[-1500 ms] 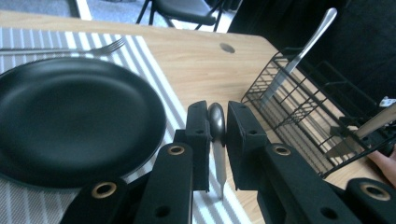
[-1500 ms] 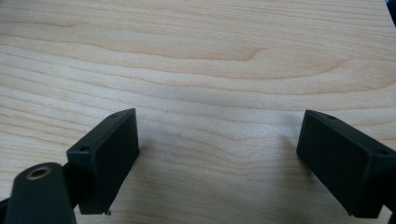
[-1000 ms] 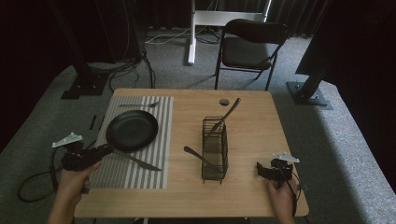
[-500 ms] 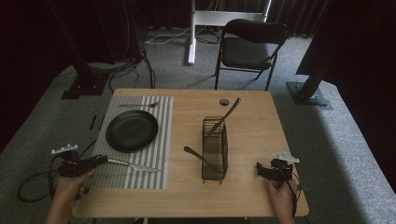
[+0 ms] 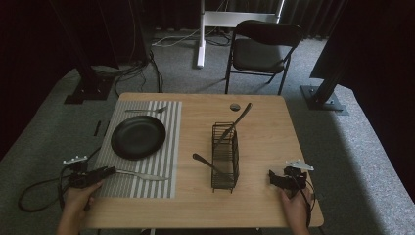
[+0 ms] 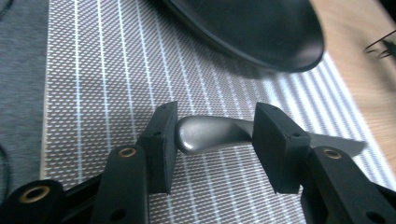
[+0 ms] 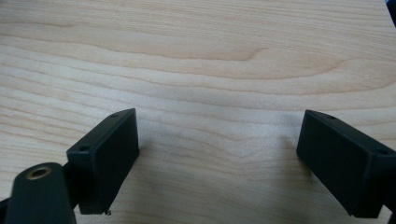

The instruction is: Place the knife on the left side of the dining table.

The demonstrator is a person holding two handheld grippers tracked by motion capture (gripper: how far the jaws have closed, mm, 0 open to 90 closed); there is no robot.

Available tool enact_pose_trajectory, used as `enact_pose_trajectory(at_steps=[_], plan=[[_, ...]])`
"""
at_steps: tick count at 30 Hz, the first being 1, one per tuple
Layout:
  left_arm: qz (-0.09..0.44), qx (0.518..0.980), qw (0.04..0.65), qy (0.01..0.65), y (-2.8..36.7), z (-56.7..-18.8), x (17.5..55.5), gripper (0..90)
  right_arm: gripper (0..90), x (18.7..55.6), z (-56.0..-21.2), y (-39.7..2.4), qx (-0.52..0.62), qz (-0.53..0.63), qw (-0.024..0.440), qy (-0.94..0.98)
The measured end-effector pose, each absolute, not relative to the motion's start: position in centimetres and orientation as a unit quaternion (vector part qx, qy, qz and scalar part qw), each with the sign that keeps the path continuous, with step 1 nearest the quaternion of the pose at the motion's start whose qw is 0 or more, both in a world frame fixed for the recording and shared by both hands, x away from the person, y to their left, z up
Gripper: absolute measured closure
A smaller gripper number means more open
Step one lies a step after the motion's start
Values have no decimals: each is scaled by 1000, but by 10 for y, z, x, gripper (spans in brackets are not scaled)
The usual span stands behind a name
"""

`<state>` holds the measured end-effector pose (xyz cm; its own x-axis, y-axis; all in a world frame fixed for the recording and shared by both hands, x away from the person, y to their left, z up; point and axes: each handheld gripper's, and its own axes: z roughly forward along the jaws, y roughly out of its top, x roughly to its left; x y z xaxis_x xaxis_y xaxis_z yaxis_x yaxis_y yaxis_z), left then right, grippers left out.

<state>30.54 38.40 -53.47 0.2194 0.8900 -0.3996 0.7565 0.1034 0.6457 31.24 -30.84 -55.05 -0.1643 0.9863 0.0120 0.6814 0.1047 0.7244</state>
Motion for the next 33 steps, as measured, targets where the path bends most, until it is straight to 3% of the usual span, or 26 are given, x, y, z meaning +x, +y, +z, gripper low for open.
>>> enact_pose_trajectory(at_steps=[8,19,22,29,32,33], plan=[[144,686,378,605,374,-536,300,489,120,312,-551,-308,596,304,251,700],[201,675,375,603,361,-532,272,438,121,312,-551,-308,596,304,251,700],[244,671,364,598,345,-530,255,426,121,312,-551,-308,596,304,250,700],[253,674,358,595,320,-528,243,351,121,312,-551,-308,596,304,250,700],[256,670,351,602,314,-528,241,268,121,312,-551,-308,596,304,250,700],[251,670,351,604,311,-530,240,200,120,312,-551,-308,596,304,250,700]])
